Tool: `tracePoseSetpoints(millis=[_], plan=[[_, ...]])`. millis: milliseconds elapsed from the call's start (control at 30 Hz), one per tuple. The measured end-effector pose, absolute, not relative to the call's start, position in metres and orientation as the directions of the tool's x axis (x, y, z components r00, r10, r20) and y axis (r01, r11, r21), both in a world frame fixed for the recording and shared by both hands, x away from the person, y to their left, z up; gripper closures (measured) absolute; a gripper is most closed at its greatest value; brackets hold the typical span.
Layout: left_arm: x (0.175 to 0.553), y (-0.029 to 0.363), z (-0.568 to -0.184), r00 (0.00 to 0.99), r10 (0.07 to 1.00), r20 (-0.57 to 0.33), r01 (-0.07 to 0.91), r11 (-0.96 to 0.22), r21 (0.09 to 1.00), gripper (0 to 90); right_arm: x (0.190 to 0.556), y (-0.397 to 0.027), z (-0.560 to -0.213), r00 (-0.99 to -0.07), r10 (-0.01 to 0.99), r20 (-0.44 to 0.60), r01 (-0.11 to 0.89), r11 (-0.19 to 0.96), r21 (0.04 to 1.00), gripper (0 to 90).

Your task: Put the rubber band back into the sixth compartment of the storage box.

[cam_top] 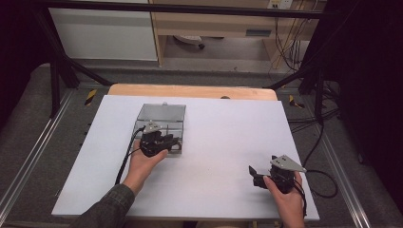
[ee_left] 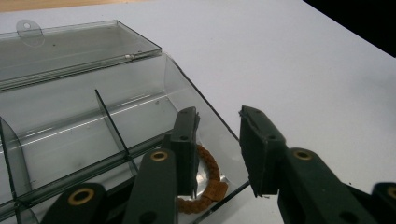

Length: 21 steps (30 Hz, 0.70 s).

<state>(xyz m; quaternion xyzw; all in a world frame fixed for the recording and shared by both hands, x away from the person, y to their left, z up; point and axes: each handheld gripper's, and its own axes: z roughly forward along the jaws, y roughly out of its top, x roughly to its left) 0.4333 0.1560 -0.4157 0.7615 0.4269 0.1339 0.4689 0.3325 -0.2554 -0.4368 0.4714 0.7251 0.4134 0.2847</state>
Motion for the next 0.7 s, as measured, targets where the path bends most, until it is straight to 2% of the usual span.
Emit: tracePoseSetpoints(millis=[700], plan=[[0.4351,0.1535,-0.4094,0.587,0.793,-0.160,0.466,-0.170,0.868,42.6,0.3325,-0.2556,-0.4368,-0.395,0.919,-0.021,0.450,0.213,0.867,5.1]])
